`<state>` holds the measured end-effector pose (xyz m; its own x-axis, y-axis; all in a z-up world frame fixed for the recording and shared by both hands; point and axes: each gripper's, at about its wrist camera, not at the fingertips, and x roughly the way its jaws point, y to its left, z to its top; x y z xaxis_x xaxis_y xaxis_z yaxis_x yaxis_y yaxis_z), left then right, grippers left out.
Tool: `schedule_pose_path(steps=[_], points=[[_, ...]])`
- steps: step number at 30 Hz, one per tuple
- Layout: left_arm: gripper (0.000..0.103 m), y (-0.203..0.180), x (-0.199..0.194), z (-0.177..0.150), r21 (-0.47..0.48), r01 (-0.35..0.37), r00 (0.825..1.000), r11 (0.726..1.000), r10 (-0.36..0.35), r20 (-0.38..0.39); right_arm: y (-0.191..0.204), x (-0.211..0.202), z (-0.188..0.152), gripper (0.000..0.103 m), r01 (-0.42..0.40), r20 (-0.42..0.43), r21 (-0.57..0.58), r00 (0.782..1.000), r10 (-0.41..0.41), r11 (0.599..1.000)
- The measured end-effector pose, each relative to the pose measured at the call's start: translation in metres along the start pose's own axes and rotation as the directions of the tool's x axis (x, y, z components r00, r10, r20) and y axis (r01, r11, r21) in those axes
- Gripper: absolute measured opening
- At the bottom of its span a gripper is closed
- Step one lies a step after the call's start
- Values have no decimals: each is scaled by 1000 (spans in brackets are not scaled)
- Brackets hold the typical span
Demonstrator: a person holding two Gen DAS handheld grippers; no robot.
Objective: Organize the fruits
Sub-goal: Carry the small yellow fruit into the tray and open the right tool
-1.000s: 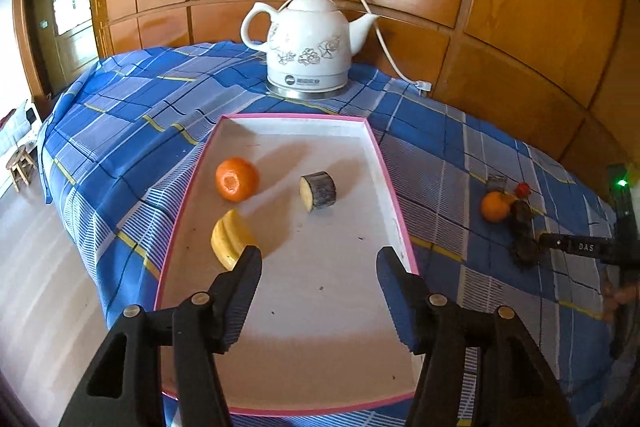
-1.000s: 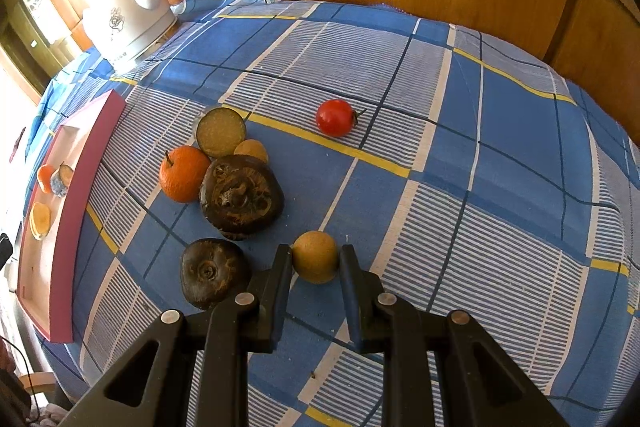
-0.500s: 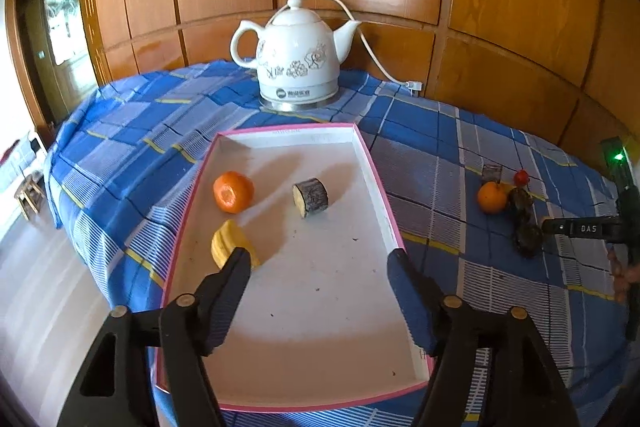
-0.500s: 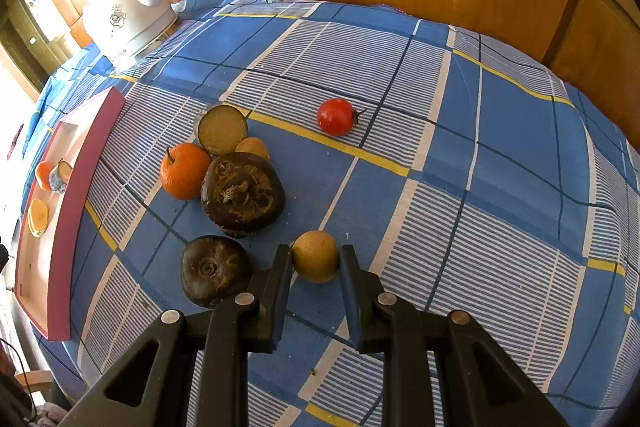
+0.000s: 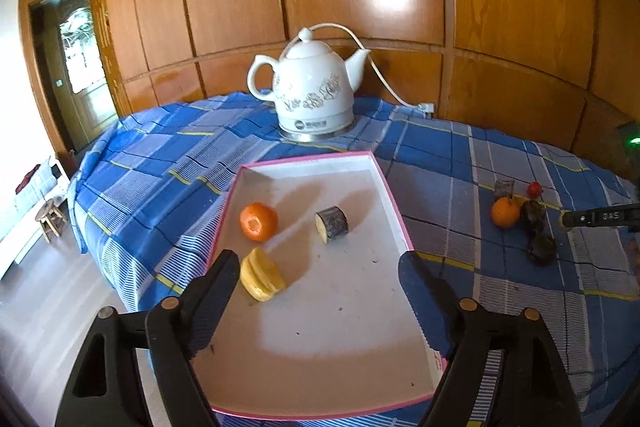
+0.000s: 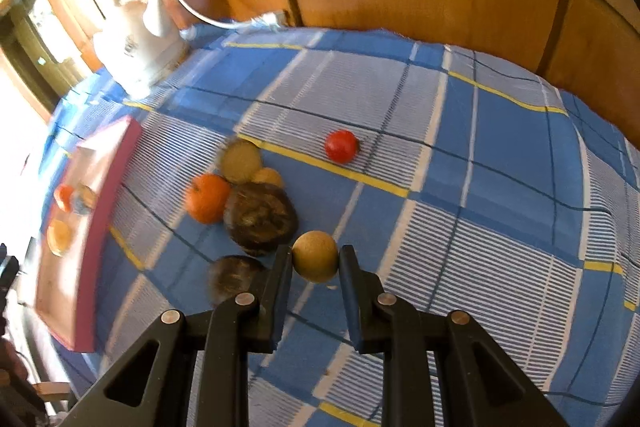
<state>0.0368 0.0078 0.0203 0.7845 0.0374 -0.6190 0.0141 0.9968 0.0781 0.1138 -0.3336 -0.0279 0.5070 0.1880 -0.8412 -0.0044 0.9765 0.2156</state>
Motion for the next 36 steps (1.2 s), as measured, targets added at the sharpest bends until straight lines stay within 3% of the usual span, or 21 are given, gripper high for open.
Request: schedule_pose_path(steps=[6, 12, 22, 26, 27, 32, 36], points=[[88, 7, -7, 3, -19, -27, 999, 999, 28, 35, 31, -11, -1, 24, -166, 6, -55, 986, 167, 985], [88, 11, -11, 4, -24, -24, 998, 999, 25, 52, 82, -14, -9, 24, -250, -35, -148, 968, 248, 957], [88, 27, -11, -2, -64, -26, 999, 998, 29, 40, 182, -2, -1, 24, -457, -97, -169, 889, 447, 873], [88, 37, -12, -4, -91, -17, 999, 996, 20, 36, 212, 10, 3, 29, -493, -129, -154, 869, 477, 856], [88, 39, -12, -4, -94, -17, 999, 995, 20, 35, 216, 14, 4, 35, -492, -132, -145, 870, 476, 859], [88, 46, -7, -10, -113, -6, 1000, 994, 7, 12, 213, 16, 5, 36, -461, -123, -142, 886, 446, 876], [88, 44, -4, -12, -111, 11, 1000, 994, -11, 0, 206, 4, 0, 36, -295, -55, -232, 955, 290, 927]])
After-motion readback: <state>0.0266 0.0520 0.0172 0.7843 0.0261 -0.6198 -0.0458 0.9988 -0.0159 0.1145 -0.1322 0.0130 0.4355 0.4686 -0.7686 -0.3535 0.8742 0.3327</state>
